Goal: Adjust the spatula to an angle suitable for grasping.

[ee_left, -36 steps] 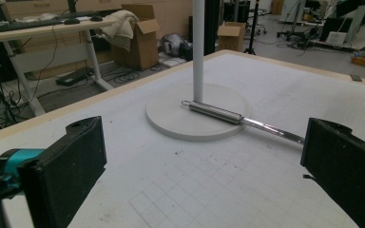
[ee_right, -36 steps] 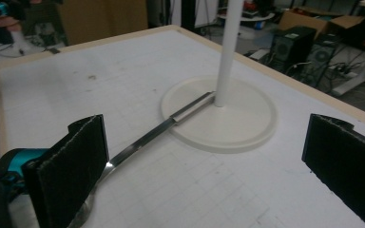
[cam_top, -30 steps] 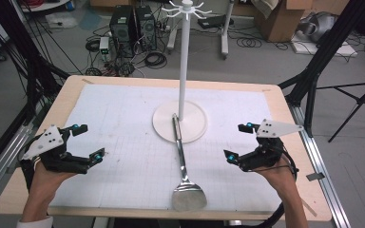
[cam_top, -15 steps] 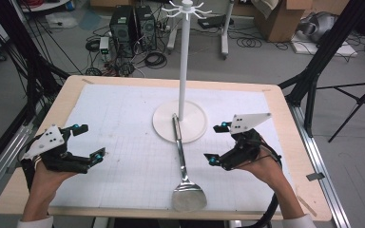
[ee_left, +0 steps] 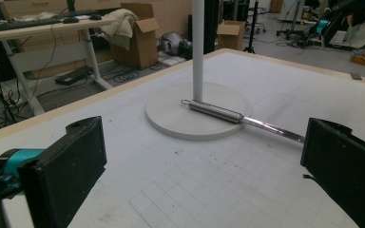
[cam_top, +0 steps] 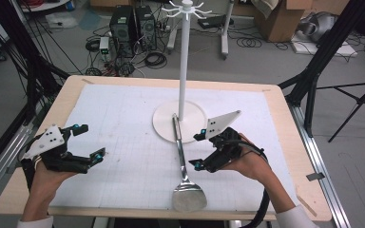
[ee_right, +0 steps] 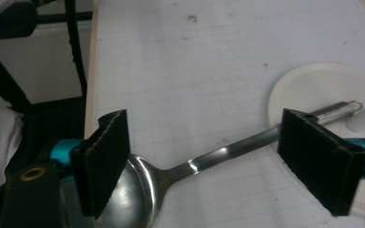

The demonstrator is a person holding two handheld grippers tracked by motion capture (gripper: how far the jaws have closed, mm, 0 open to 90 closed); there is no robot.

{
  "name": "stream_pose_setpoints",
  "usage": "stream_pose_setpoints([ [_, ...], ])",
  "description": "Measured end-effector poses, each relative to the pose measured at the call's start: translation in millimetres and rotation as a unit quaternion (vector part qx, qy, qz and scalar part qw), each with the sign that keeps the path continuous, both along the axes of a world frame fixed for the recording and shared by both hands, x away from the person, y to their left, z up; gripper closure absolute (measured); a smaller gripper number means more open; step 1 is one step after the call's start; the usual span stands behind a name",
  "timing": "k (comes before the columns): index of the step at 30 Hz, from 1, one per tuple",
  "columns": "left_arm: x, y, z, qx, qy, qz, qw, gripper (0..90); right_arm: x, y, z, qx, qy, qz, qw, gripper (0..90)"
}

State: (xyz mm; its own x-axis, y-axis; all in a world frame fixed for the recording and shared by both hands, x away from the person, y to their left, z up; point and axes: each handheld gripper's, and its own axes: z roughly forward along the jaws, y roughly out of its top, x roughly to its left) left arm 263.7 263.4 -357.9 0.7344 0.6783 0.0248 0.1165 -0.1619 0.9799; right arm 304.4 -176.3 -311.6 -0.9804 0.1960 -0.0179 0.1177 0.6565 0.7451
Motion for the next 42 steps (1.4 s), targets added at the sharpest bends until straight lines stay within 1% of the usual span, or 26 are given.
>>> stream_pose_setpoints([
  [1, 0.0, 0.1, 0.1, 0.0, 0.0, 0.0, 1.0, 1.7, 0.4, 2.0, -0.8, -0.004, -0.001, 0.005, 1.0, 22.9],
  [4, 0.1, 0.5, 0.1, 0.001, 0.0, 0.001, 1.0, 1.7, 0.3, 8.2, -2.9, -0.017, 0.008, 0.015, 0.9997, 30.0],
  [6, 0.3, 0.6, -0.4, 0.001, 0.001, 0.001, 1.0, 1.7, 1.4, 12.3, -4.5, -0.028, 0.01, 0.023, 0.9993, 39.4],
  [7, 0.3, 0.6, -0.4, 0.001, 0.001, 0.001, 1.0, 1.7, 1.4, 12.3, -4.5, -0.028, 0.01, 0.023, 0.9993, 39.4],
  [8, 1.2, 0.5, -1.7, 0.001, 0.003, -0.001, 1.0, 1.7, 1.5, 15.7, -7.1, -0.041, 0.011, 0.032, 0.9986, 50.6],
  [10, 2.2, -0.3, -3.3, 0.002, 0.006, -0.001, 1.0, 1.7, 1.8, 18.8, -9.2, -0.05, 0.013, 0.035, 0.9981, 54.4],
  [11, 2.6, -0.8, -3.7, 0.003, 0.006, -0.001, 1.0, 1.7, 1.7, 20.5, -10.1, -0.053, 0.021, 0.033, 0.9978, 58.0],
  [12, 2.7, -1.4, -3.9, 0.004, 0.007, -0.002, 1.0, 1.7, 2.1, 21.8, -10.3, -0.057, 0.018, 0.035, 0.9976, 63.9],
  [13, 2.7, -1.4, -3.9, 0.004, 0.007, -0.002, 1.0, 1.7, 1.9, 23.1, -10.3, -0.061, 0.018, 0.036, 0.9973, 67.6],
  [14, 2.2, -2.3, -3.1, 0.004, 0.005, -0.004, 1.0, 1.8, 2.0, 24.5, -10.2, -0.065, 0.023, 0.038, 0.9969, 72.2],
  [15, 1.7, -2.5, -2.3, 0.004, 0.004, -0.005, 1.0, 1.7, 2.6, 25.4, -10.6, -0.066, 0.024, 0.042, 0.9967, 74.1],
  [17, 1.0, -2.2, -1.5, 0.002, 0.002, -0.003, 1.0, 1.7, 4.2, 28.1, -11.9, -0.075, 0.029, 0.04, 0.996, 76.0],
  [19, 0.7, -1.7, -1.0, 0.003, 0.001, -0.003, 1.0, 1.7, 4.6, 30.2, -13.7, -0.082, 0.027, 0.041, 0.9954, 77.5],
  [20, 0.5, -1.0, -0.8, 0.002, 0.001, -0.002, 1.0, 1.8, 4.8, 31.6, -14.6, -0.09, 0.03, 0.045, 0.9945, 78.8],
  [22, 0.5, -0.7, -0.8, 0.002, 0.001, -0.001, 1.0, 1.7, 5.4, 34.0, -16.1, -0.095, 0.029, 0.049, 0.9938, 80.8],
  [23, 0.7, -0.7, -1.0, 0.002, 0.001, -0.002, 1.0, 1.8, 5.7, 35.3, -16.9, -0.099, 0.032, 0.052, 0.9932, 82.3],
  [25, 1.3, -1.1, -1.6, 0.001, 0.002, -0.001, 1.0, 1.7, 6.6, 38.5, -18.3, -0.107, 0.031, 0.06, 0.9919, 84.7],
  [30, 3.0, -2.9, -4.2, 0.003, 0.007, -0.003, 1.0, 1.7, 9.6, 46.6, -22.0, -0.135, 0.031, 0.082, 0.9869, 88.9],
  [31, 3.3, -3.5, -4.3, 0.002, 0.007, -0.004, 1.0, 1.8, 10.8, 48.4, -23.2, -0.139, 0.03, 0.086, 0.9861, 89.3],
  [32, 3.3, -3.9, -4.4, 0.003, 0.007, -0.004, 1.0, 1.7, 10.8, 50.5, -24.3, -0.149, 0.034, 0.084, 0.9847, 89.3],
  [33, 3.1, -4.1, -4.3, 0.003, 0.008, -0.004, 1.0, 1.8, 11.2, 52.2, -25.4, -0.154, 0.033, 0.084, 0.984, 89.4],
  [36, 2.8, -4.4, -3.8, 0.005, 0.007, -0.005, 0.9999, 1.7, 12.4, 56.9, -29.0, -0.161, 0.029, 0.094, 0.9821, 89.4],
  [37, 2.8, -4.4, -3.8, 0.005, 0.007, -0.005, 0.9999, 1.8, 12.4, 56.9, -29.0, -0.161, 0.029, 0.094, 0.9821, 89.4],
  [38, 2.6, -4.3, -3.6, 0.005, 0.007, -0.006, 0.9999, 1.7, 12.9, 60.2, -31.7, -0.169, 0.03, 0.098, 0.9803, 89.4],
  [41, 2.3, -4.3, -3.2, 0.004, 0.006, -0.005, 1.0, 1.8, 13.7, 65.0, -35.9, -0.178, 0.03, 0.102, 0.9783, 89.4],
  [42, 2.1, -4.3, -3.0, 0.003, 0.006, -0.004, 1.0, 1.7, 13.9, 66.6, -38.0, -0.178, 0.03, 0.104, 0.9781, 89.4],
])
